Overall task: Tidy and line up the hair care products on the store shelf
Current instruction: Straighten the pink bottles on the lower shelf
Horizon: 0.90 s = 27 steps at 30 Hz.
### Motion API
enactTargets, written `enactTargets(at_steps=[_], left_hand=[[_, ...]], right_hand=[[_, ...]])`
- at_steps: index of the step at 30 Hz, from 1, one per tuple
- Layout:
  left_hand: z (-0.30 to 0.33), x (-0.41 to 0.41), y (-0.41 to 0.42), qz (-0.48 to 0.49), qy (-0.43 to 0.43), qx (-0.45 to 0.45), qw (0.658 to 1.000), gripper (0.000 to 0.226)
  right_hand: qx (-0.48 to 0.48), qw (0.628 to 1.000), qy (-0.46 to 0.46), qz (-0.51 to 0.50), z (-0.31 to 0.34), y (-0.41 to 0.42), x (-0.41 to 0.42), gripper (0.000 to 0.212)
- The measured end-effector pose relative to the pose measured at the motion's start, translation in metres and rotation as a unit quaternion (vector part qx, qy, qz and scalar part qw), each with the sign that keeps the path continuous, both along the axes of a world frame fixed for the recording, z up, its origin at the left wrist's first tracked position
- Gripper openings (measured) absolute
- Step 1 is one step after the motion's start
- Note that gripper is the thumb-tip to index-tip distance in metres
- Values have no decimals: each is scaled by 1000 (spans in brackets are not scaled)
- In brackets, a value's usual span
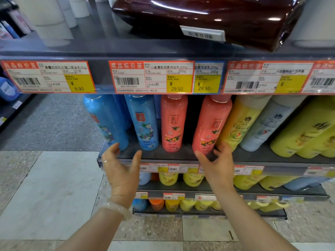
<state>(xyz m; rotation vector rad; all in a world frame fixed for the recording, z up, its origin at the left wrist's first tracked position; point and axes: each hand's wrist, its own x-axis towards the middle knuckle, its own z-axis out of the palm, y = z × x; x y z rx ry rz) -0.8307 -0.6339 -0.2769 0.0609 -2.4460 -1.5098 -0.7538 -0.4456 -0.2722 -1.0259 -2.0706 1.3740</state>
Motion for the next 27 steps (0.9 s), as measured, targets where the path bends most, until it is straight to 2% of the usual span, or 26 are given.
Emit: enactTargets(at_steps=[3,5,11,13,16,19,21,23,27], left_hand=[[-2,1,3,-92,40,-66,993,44],[0,3,12,-119,68,-82,987,41],[5,8,46,-161,46,-80,983,40],[5,10,52,-155,42,-62,985,39],[3,9,47,-91,26,-6,996,37],[2,4,35,-23,9,26,999,46],[0,-4,31,-8,-20,35,999,57],[-3,-15,34,-24,-52,56,997,68],[-2,-28,48,-54,-78,43,995,74]], right_hand=[[49,998,-22,12,0,4,-9,53],[64,998,-25,-1,-1,4,-13,46],[60,996,-73,-7,9,2,-26,50],[72,994,-87,-1,12,2,-30,52],[78,993,-94,4,14,4,-33,55],[49,998,-44,-25,12,0,-22,61],[72,997,11,-30,11,-14,-11,49],[86,996,23,30,9,-32,-10,38],[92,990,-25,102,2,-50,-40,61]])
